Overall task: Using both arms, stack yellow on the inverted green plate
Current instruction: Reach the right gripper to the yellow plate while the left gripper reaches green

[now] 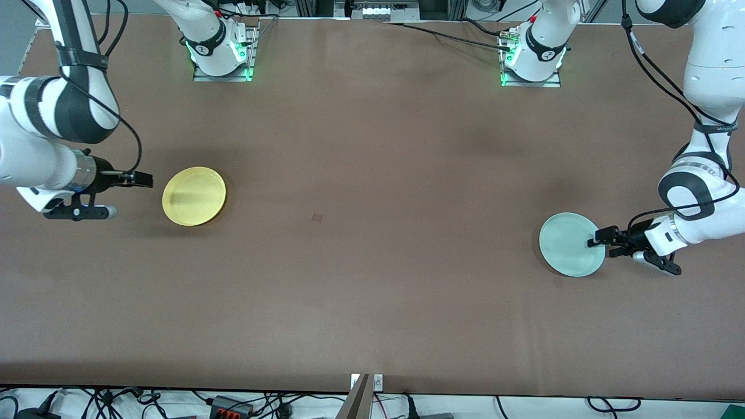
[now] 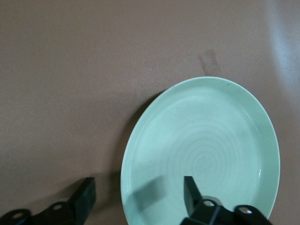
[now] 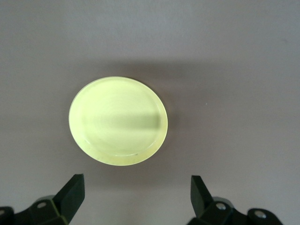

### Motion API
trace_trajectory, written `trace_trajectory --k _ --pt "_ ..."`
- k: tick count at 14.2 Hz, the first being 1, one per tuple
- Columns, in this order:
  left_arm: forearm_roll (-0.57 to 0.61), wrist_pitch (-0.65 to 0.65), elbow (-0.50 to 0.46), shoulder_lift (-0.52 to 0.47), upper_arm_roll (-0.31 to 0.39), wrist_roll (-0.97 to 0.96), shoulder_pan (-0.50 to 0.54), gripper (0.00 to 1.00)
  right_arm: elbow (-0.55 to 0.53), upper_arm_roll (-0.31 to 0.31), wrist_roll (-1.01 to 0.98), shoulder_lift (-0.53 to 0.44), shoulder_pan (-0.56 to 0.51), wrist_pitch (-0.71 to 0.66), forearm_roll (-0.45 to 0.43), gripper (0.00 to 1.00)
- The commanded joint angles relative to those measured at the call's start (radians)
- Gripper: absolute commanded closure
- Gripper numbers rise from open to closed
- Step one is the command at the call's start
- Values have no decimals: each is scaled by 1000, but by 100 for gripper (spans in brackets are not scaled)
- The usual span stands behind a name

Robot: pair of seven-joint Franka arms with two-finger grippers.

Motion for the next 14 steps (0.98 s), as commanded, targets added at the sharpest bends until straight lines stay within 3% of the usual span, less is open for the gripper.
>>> trace_trajectory --k 1,2,3,5,10,13,14 --pt "-35 15 24 30 -11 49 10 85 -122 7 -3 -66 -7 51 -20 0" --pt "-35 15 30 32 -11 49 11 96 -151 7 -3 -63 -24 85 -20 0" --pt "-31 16 30 35 -11 50 11 99 -194 7 -4 -62 -36 134 -22 0" --pt "-25 16 39 46 -11 68 20 99 -260 7 -4 -42 -48 214 -22 0" --pt "-22 -1 36 -23 -7 64 17 99 -265 8 -6 93 -106 323 -20 0" --pt "-9 -137 33 -115 3 37 7 99 -263 8 -10 137 -133 373 -14 0" --pt "45 -177 36 -147 2 -2 5 99 -263 8 -10 157 -136 398 -12 4"
